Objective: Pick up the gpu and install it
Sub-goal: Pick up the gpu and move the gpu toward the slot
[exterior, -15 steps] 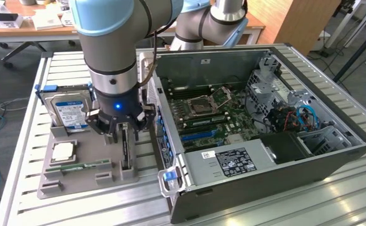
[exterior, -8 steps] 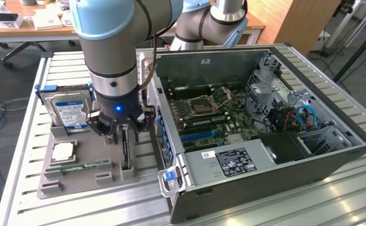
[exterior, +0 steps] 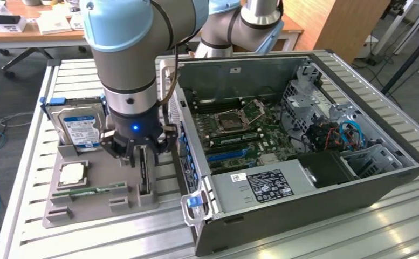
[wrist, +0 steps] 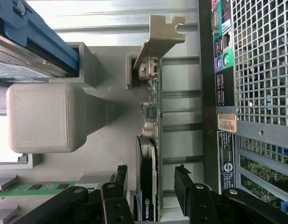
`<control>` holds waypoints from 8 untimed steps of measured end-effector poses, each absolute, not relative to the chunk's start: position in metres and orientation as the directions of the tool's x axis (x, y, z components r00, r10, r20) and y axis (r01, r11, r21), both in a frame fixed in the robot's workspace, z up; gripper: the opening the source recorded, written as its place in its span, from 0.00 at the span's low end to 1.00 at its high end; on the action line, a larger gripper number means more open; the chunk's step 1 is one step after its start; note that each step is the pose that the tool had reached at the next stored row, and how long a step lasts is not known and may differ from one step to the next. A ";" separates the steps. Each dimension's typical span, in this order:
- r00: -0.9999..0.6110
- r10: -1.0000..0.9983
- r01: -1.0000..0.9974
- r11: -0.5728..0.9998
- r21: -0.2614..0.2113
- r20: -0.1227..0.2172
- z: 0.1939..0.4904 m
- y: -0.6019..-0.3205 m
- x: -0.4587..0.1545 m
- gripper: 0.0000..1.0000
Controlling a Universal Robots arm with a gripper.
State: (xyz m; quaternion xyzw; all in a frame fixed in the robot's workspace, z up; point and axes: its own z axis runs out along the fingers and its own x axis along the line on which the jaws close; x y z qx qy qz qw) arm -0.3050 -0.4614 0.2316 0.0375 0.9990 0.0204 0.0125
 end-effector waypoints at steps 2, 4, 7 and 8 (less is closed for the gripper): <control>-0.997 0.075 0.074 0.996 0.042 -0.023 0.231 -0.461 -0.305 0.53; -0.997 0.075 0.074 0.996 0.042 -0.023 0.231 -0.461 -0.305 0.53; -0.997 0.075 0.074 0.996 0.042 -0.024 0.231 -0.461 -0.305 0.53; -0.997 0.075 0.074 0.996 0.042 -0.024 0.231 -0.461 -0.305 0.53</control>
